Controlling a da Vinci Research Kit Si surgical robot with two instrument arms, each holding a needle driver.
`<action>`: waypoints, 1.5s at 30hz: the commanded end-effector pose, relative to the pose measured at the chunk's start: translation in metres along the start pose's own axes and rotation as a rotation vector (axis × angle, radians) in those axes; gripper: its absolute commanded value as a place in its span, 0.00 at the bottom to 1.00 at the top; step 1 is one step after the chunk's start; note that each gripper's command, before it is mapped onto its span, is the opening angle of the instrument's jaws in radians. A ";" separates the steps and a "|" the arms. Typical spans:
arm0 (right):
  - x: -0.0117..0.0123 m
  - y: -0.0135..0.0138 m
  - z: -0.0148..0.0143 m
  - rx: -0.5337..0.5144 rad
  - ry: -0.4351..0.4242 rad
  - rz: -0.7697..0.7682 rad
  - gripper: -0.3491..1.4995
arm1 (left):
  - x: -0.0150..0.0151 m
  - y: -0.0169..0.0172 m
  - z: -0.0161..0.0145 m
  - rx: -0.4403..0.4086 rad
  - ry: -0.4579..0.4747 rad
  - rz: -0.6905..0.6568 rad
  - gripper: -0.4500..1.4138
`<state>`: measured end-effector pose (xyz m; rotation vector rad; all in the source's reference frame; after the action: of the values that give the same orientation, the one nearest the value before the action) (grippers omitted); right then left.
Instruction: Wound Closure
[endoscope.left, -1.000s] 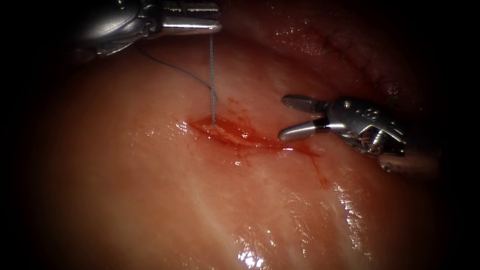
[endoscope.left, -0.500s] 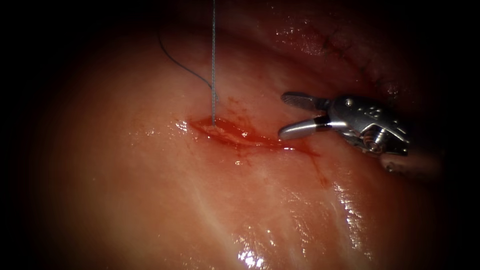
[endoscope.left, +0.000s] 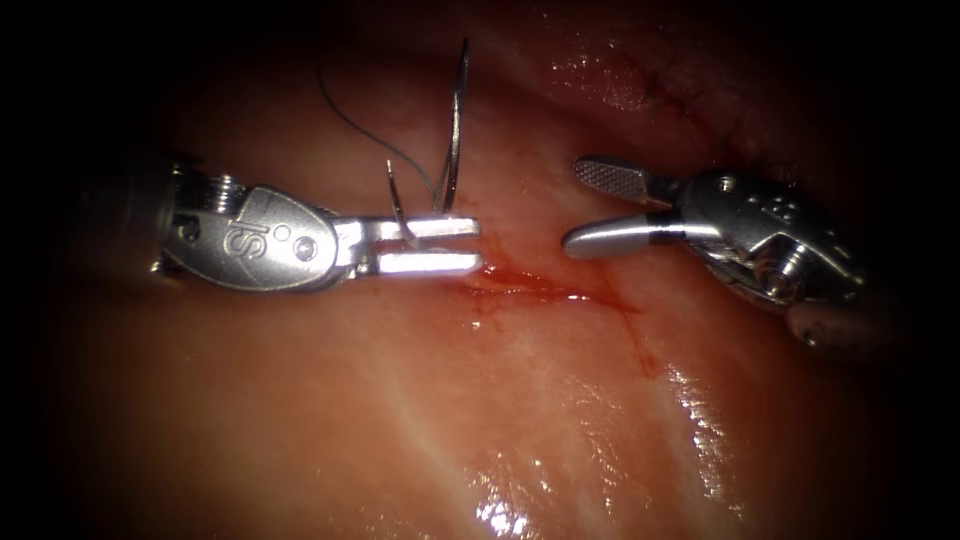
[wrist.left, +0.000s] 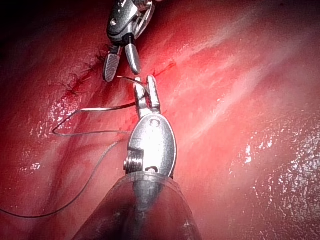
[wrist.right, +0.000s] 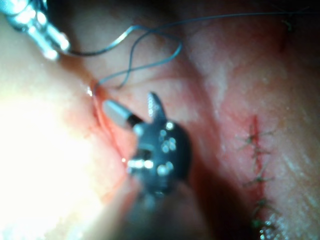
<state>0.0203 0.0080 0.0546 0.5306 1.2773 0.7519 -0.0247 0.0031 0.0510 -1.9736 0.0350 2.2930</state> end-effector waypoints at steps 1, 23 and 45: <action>-0.0003 0.0004 0.0008 0.008 -0.001 0.034 0.83 | -0.0007 0.0008 0.0005 -0.004 -0.005 0.001 0.00; 0.0008 -0.0005 0.0057 0.052 0.003 0.534 0.76 | -0.0024 0.0031 0.0017 0.073 -0.196 0.359 0.00; -0.0009 -0.0008 0.0095 0.074 -0.003 0.565 0.74 | -0.0023 0.0036 0.0023 0.071 -0.210 0.410 0.00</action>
<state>0.0289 0.0075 0.0562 0.9698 1.1629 1.1719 -0.0265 0.0001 0.0527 -1.8143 0.5445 2.6891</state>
